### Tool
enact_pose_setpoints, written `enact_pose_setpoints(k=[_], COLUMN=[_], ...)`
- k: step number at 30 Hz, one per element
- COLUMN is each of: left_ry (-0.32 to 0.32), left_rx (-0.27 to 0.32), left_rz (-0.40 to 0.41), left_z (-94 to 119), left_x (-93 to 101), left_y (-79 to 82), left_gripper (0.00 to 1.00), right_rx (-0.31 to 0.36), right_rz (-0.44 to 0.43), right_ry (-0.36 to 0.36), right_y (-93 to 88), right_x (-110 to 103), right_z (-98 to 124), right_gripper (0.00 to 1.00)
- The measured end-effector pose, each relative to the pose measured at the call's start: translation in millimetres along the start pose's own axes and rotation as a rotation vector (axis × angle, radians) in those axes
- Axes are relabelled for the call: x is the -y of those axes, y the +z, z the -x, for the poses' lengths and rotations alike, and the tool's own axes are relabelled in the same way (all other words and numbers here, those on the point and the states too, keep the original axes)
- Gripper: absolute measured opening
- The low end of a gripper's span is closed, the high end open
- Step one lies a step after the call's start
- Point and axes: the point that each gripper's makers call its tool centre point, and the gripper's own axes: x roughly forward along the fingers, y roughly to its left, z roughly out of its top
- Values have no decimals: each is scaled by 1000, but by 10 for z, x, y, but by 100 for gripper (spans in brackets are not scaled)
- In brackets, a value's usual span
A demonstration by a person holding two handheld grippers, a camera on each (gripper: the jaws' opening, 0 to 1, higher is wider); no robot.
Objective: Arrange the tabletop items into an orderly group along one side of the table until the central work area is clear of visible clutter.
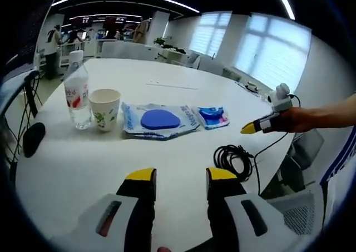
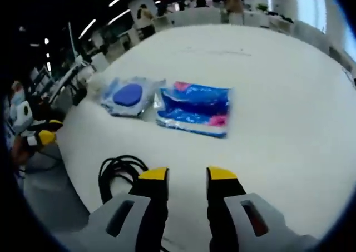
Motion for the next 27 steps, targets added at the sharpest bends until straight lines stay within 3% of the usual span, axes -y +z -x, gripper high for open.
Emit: enact_pose_setpoints(k=[7,11,16,27], left_ry=[-16,-26,-35,-39], left_rx=[20,24,24,25], left_rz=[-7,-11,-13,-6], left_z=[10,21,35,60], left_x=[-14,-7,-7,-47], left_y=[-7,-14,-22,-42], left_gripper=[35,35,35,35], right_rx=[-36,-40,-72,-92], right_rz=[-14,-25,32,48], right_ry=[20,31,-17,-52], right_y=[-244,-296,-324,-337], right_x=[-296,-391,-329,-343], right_z=[-43,-89,-141,-217], right_gripper=[29,29,27,14])
